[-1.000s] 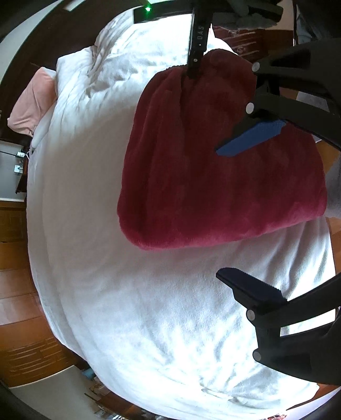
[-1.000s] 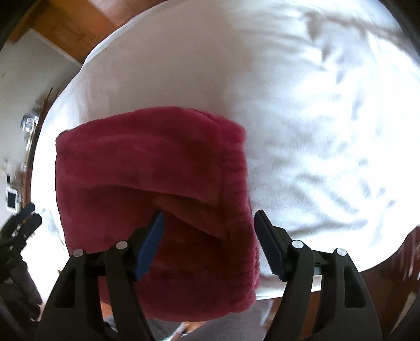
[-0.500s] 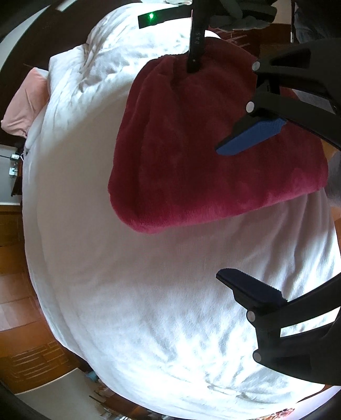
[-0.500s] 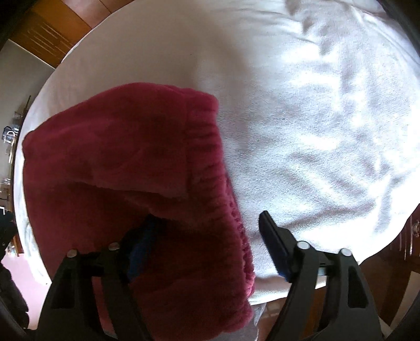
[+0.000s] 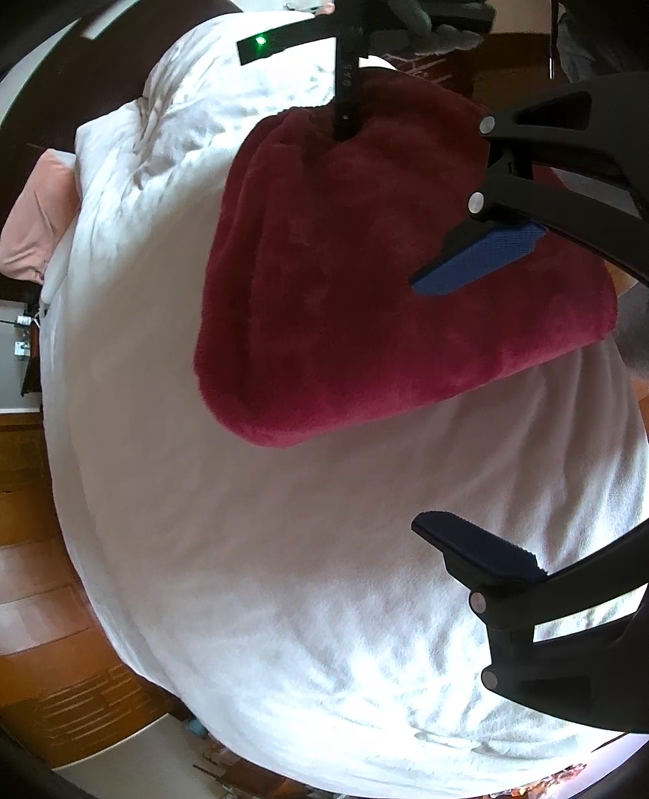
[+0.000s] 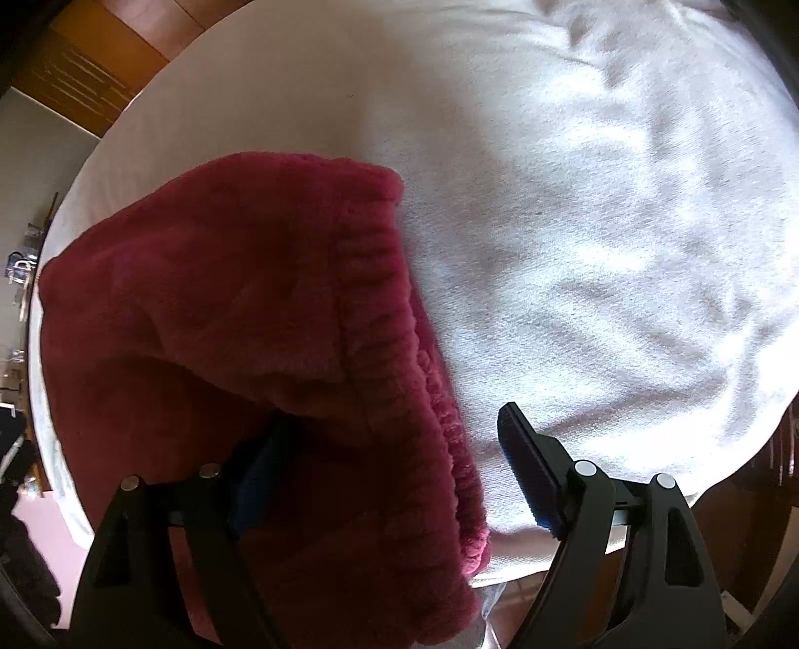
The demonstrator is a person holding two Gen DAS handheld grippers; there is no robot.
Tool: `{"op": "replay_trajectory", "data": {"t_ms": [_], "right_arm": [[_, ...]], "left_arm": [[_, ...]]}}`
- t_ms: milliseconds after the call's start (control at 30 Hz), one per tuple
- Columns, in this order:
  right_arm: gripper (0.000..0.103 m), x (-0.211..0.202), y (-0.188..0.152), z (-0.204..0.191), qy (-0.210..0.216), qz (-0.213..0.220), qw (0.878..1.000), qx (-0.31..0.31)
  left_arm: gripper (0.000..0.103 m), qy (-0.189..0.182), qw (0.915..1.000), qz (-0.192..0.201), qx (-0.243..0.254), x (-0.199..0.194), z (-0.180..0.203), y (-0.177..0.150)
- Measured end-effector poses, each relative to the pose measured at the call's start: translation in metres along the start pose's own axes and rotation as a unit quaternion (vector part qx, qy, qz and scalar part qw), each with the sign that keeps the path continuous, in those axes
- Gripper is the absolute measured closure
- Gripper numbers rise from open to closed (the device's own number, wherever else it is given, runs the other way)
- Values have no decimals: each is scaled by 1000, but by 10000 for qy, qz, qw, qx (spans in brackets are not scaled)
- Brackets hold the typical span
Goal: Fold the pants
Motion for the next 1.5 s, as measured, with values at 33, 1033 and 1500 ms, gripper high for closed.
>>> {"op": "replay_trajectory", "data": {"t_ms": [33, 1033, 1500], "right_arm": [[20, 0, 2, 2, 57, -50, 10000, -11], [7, 48, 54, 35, 1187, -974, 9865, -562], [4, 79, 91, 67, 1892, -1393, 9712, -406]], "left_arm": [[15, -25, 10000, -24, -9, 2, -1, -1], [15, -1326, 9655, -723, -2120, 59, -27, -28], [11, -1404, 9365, -769, -3118, 61, -44, -58]]}}
Point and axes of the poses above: each gripper's, at about its wrist camera, not at the fingertips, and x roughly the way its jaws point, z to its right, y to its top, the point moved 2 cm from there along x, roughly the way its jaws point, and after that the axes turned 6 degrees about x, right-handed, at the moved point
